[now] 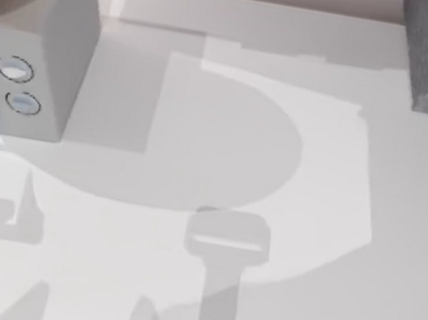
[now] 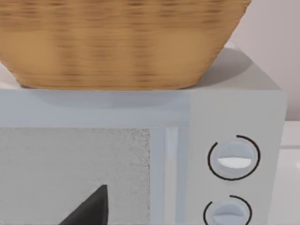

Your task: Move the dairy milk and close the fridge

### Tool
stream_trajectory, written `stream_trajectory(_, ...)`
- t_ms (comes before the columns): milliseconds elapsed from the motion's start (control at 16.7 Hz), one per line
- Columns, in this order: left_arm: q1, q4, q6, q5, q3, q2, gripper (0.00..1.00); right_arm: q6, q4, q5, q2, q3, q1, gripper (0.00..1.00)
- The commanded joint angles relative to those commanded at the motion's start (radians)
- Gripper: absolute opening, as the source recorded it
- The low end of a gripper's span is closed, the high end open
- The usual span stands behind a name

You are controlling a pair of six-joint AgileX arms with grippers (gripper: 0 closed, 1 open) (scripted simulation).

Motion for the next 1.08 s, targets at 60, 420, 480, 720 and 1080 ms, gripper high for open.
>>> stream_trajectory(60,0.0,0.0,0.0,0.0,0.0,0.0,1.0,0.0,0.0,0.0,0.0,0.0,0.0,1.0)
stream_trajectory(420,0.0,0.0,0.0,0.0,0.0,0.0,1.0,0.0,0.0,0.0,0.0,0.0,0.002,1.0)
stream_trajectory(480,0.0,0.0,0.0,0.0,0.0,0.0,1.0,0.0,0.0,0.0,0.0,0.0,0.002,1.0)
stream_trajectory(720,0.0,0.0,0.0,0.0,0.0,0.0,1.0,-0.005,-0.053,0.033,-0.101,-0.097,0.04,1.0)
stream_trajectory(1080,0.0,0.0,0.0,0.0,0.0,0.0,1.0,-0.01,-0.255,0.115,-0.563,-0.453,0.156,1.0)
